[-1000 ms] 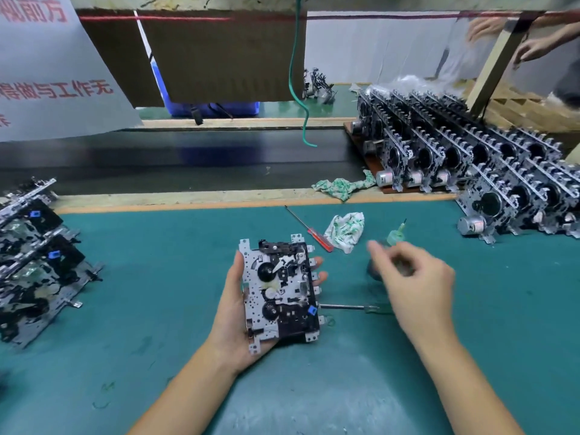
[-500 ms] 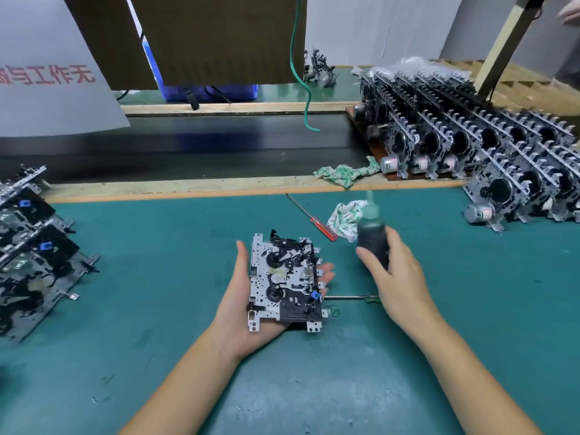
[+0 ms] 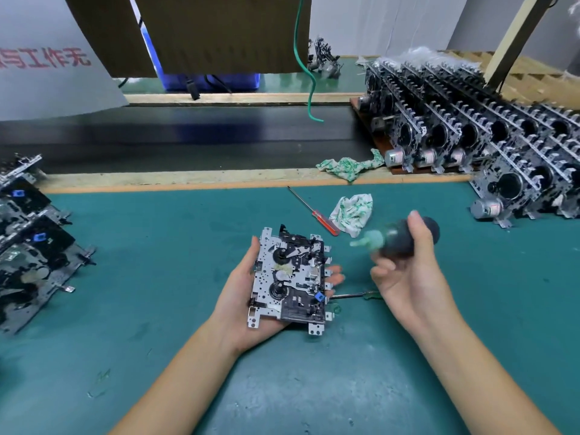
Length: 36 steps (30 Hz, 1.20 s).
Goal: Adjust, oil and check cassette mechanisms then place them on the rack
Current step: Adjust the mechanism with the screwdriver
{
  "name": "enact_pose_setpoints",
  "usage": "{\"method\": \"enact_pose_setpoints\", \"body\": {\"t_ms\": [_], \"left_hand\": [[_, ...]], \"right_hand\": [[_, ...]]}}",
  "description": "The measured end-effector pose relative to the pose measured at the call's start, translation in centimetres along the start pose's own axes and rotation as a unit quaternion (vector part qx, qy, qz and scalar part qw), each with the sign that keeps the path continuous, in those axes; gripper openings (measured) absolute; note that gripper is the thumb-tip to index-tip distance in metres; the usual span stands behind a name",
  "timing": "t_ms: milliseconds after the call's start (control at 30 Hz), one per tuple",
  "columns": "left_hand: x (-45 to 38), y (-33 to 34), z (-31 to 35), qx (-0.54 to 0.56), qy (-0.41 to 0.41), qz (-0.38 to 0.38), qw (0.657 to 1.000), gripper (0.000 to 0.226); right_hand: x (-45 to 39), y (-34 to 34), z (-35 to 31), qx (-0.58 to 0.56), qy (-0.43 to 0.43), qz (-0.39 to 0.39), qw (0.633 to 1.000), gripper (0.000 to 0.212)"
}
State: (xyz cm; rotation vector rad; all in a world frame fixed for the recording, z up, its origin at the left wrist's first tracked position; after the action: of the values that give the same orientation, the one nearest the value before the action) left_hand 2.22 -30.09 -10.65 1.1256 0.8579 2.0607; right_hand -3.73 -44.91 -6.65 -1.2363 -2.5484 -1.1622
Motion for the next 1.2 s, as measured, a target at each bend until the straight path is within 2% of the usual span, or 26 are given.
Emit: {"method": "enact_pose_setpoints", "body": {"t_ms": [133, 267, 333, 900, 1200], "left_hand": [[-0.2, -0.3, -0.2, 0.002, -0.003, 0.001, 1.0, 0.085], [-0.3, -0.4, -0.3, 0.004, -0.008, 0.002, 1.0, 0.085], [-0.3, -0.3, -0.3, 0.006, -0.012, 0.002, 1.0, 0.084], [-0.2, -0.4, -0.2, -0.007, -0.005, 0.004, 1.0, 0.079], [-0.2, -0.5, -0.3, -0.009, -0.005, 0.006, 1.0, 0.079]], "right_hand": [[0.5, 0.1, -0.1, 0.099, -0.062, -0.013, 0.993, 0.041], [0.7, -0.2, -1.3, 0.133, -0.165, 0.008, 0.977, 0.033], [0.7, -0.2, -1.5, 0.153, -0.188, 0.013, 0.97, 0.034], [0.7, -0.1, -1.2, 0.198, -0.207, -0.002, 0.958, 0.028], [0.8, -0.1, -1.2, 0.206, -0.213, 0.007, 0.955, 0.037]]}}
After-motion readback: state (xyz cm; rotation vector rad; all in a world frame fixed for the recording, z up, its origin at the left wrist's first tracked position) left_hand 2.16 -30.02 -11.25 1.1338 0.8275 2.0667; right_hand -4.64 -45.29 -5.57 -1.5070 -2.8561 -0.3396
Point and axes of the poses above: each hand's wrist, its own x-axis away from the middle knuckle, its own y-axis out of the palm, z = x × y, the point moved 8 cm from there along -x, towards the middle knuckle, and after that the axes turned 9 degrees about z, right-handed, at the moved point
